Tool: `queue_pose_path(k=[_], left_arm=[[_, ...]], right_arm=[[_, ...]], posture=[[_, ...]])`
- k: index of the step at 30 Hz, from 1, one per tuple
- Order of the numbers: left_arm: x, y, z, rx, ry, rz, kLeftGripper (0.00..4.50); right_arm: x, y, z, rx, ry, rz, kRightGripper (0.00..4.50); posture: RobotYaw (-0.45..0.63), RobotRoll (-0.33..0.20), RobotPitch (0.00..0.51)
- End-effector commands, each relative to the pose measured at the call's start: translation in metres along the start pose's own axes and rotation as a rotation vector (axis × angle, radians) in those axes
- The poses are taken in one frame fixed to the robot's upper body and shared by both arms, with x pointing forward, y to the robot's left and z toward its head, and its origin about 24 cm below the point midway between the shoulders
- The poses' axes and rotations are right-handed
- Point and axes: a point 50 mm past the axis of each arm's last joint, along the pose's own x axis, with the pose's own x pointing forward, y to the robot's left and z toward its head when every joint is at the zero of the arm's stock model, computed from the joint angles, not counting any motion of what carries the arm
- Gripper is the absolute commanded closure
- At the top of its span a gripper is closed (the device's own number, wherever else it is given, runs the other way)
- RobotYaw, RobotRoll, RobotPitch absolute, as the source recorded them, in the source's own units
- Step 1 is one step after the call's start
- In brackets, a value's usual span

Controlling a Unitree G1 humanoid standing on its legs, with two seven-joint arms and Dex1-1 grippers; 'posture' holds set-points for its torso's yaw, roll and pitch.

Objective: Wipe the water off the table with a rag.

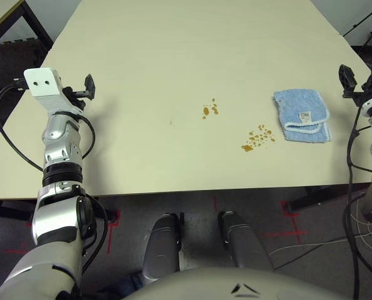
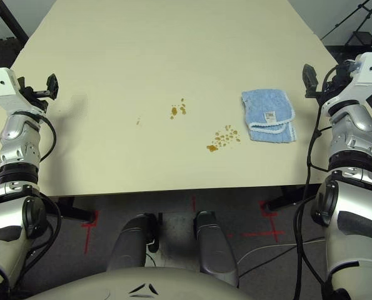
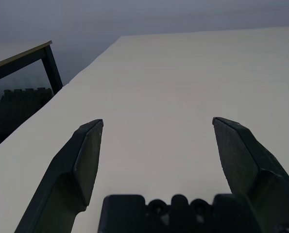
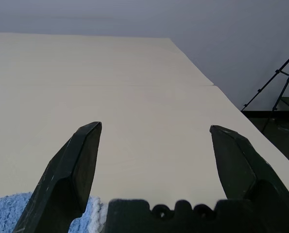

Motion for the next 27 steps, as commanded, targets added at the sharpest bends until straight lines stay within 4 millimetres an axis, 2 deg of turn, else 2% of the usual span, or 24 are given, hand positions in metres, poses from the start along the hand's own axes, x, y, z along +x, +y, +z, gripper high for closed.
queue_pose_path(k=[1,9,14,19,22,27], left_arm=[[-0.002,0.001,-0.002,0.011,-0.003,0.008,0.00],[0.007,-0.011,0.003,-0.002,-0.013,-0.043,0.00],[0.014,-0.018,0.008,-0.007,-0.016,-0.104,0.00],[0.013,-0.036,0.010,-0.047,-0.001,-0.312,0.00],[0.006,-0.050,0.014,-0.058,0.023,-0.561,0.00],[-0.013,-0.061,0.019,-0.019,0.088,-0.921,0.00]], right_arm=[[0.001,-0.001,0.001,-0.006,0.010,0.003,0.04],[-0.003,-0.009,0.006,-0.016,-0.002,-0.020,0.04],[-0.002,-0.008,0.006,-0.019,0.005,-0.014,0.04],[-0.001,-0.006,0.004,-0.021,0.018,-0.003,0.04],[0.001,-0.007,0.008,-0.024,0.016,-0.010,0.04],[0.001,-0.006,0.006,-0.020,0.017,-0.008,0.04]], posture=[[-0.13,0.000,0.129],[-0.14,0.000,0.126],[-0.13,0.000,0.132],[-0.12,0.000,0.129],[-0.12,0.000,0.131],[-0.12,0.000,0.126]])
